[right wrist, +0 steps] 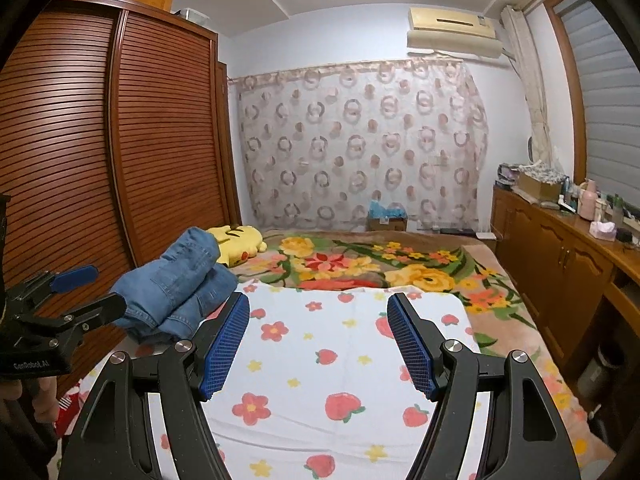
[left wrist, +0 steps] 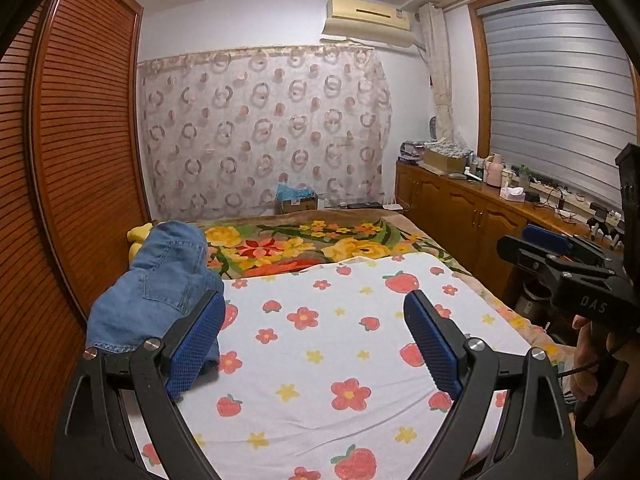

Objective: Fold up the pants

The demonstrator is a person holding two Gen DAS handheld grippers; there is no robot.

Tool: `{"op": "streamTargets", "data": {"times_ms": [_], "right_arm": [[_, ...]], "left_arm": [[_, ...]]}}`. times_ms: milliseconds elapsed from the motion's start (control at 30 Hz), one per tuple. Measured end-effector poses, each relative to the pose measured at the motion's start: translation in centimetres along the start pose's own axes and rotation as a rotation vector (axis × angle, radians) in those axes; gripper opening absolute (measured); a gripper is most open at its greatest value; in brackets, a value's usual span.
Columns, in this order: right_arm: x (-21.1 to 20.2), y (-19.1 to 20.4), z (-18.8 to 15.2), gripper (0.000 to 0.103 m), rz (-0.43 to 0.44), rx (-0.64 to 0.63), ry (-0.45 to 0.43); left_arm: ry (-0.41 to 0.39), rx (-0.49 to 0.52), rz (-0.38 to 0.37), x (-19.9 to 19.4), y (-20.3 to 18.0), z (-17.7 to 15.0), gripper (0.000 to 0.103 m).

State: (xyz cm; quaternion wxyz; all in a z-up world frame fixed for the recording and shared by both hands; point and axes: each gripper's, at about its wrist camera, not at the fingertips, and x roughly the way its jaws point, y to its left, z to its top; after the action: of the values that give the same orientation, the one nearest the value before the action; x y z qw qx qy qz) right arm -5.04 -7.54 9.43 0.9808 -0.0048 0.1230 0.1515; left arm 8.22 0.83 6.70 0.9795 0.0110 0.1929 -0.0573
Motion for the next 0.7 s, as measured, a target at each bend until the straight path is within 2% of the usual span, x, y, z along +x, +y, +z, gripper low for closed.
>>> {"op": "streamTargets", "data": {"times_ms": [700], "right_arm": [[0.28, -0.1, -0.1, 0.074, -0.003, 0.005, 0.002]], "left_arm": [[-0.002, -0.018, 0.026, -0.03, 0.96, -0.49, 0.091]]}}
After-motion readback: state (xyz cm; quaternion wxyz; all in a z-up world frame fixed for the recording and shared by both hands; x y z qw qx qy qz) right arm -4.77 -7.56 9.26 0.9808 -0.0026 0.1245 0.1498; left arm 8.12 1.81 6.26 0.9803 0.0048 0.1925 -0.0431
